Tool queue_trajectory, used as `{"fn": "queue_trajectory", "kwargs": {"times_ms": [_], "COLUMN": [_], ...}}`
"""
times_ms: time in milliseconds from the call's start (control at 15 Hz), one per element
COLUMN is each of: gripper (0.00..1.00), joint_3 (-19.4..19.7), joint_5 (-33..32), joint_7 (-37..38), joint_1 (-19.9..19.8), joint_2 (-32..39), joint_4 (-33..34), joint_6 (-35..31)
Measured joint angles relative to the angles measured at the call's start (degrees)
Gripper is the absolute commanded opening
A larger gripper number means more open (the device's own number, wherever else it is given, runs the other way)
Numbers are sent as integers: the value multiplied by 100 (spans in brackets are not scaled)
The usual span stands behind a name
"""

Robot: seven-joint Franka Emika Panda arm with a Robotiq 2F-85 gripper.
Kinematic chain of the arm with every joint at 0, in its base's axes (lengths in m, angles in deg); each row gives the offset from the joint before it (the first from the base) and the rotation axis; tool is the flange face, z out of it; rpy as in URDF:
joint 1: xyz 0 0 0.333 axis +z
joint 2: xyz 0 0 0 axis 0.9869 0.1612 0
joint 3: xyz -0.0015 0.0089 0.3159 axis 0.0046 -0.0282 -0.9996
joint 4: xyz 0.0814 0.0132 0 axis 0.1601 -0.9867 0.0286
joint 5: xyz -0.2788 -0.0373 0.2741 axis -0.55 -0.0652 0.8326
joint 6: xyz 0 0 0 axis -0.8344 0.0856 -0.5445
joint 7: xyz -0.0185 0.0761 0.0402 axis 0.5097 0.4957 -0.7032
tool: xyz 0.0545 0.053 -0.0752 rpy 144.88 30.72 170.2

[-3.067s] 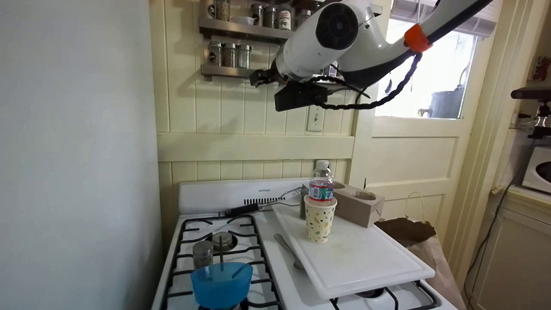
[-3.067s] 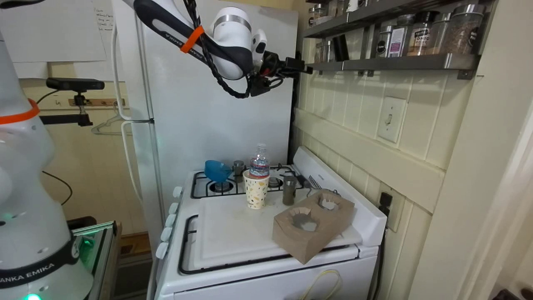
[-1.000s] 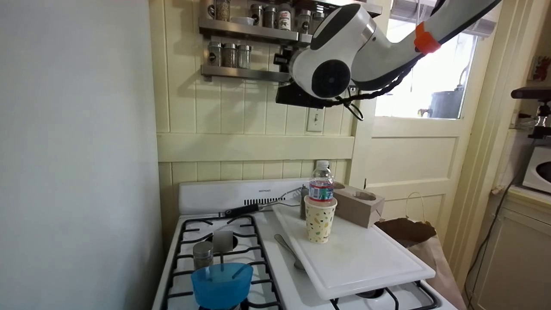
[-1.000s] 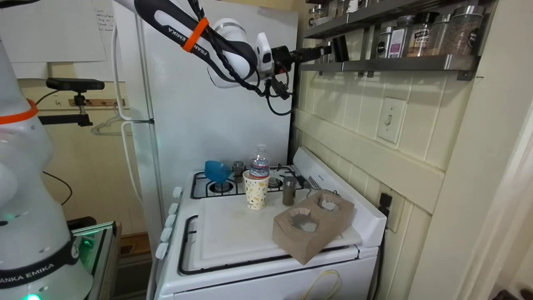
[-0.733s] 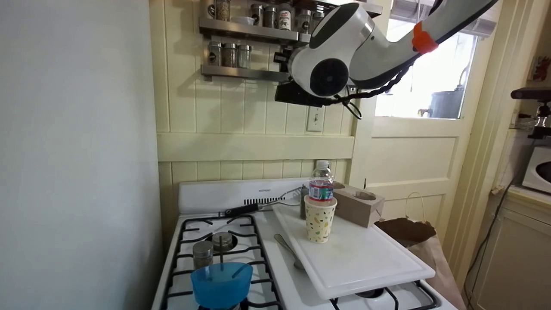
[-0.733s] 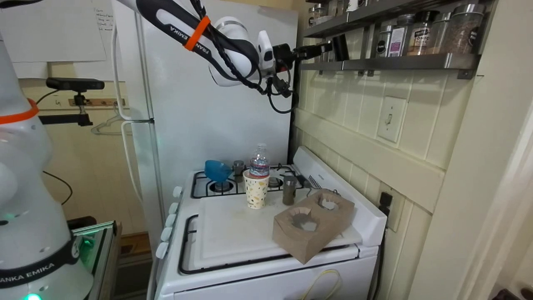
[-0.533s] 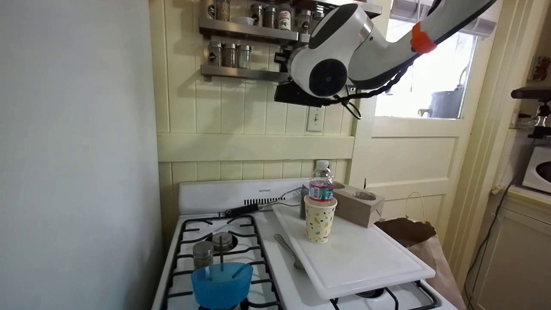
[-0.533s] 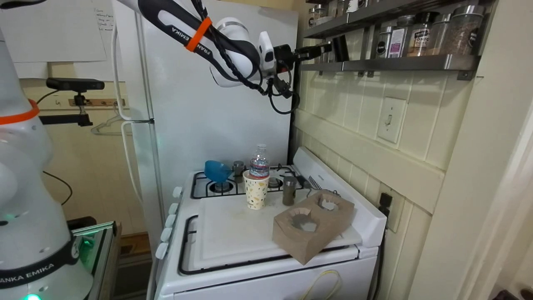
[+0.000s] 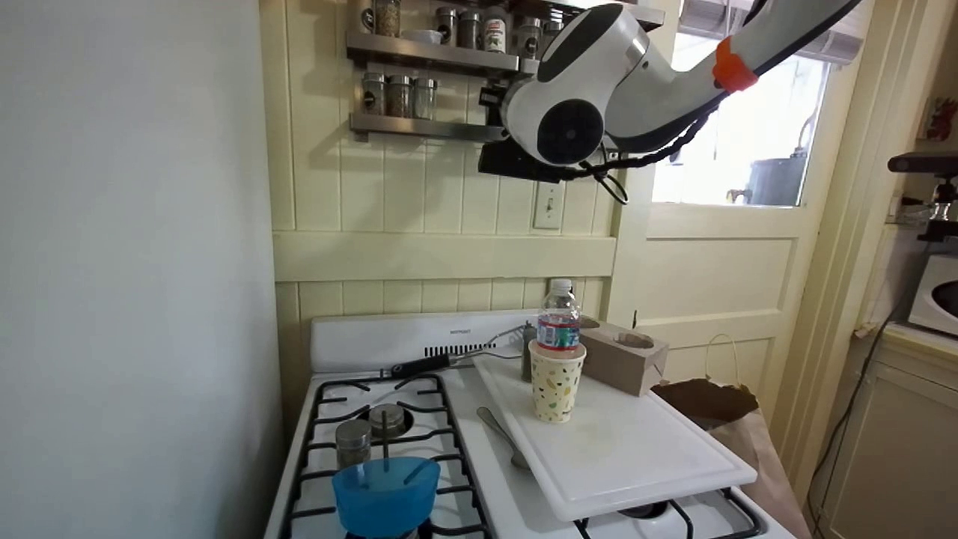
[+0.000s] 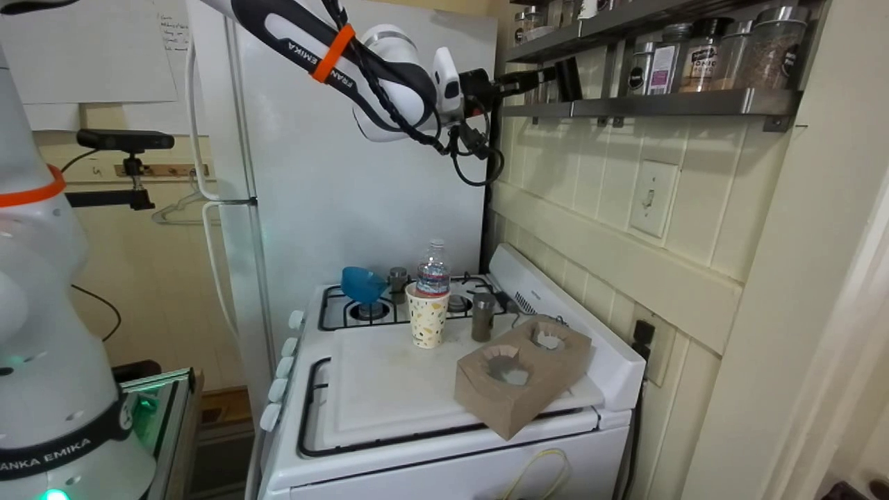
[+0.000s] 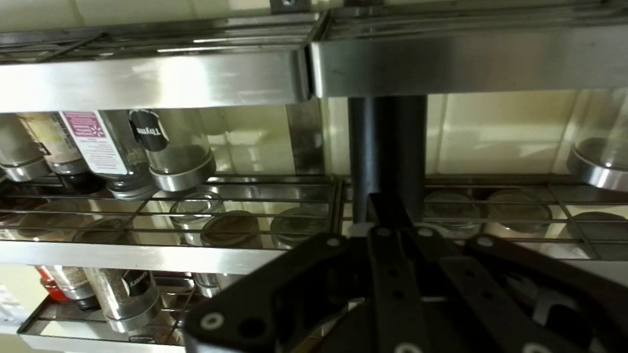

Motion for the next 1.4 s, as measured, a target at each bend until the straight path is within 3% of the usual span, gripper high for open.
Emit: {"fn": "queue_trajectory", "kwargs": {"times_ms": [1400], "gripper": [0], "joint_3": [1], "joint_5": [0], "joint_7": [6], "joint_1": [-50], "joint_2": [288], "joint_4": [457], "joint_6": [-1]}}
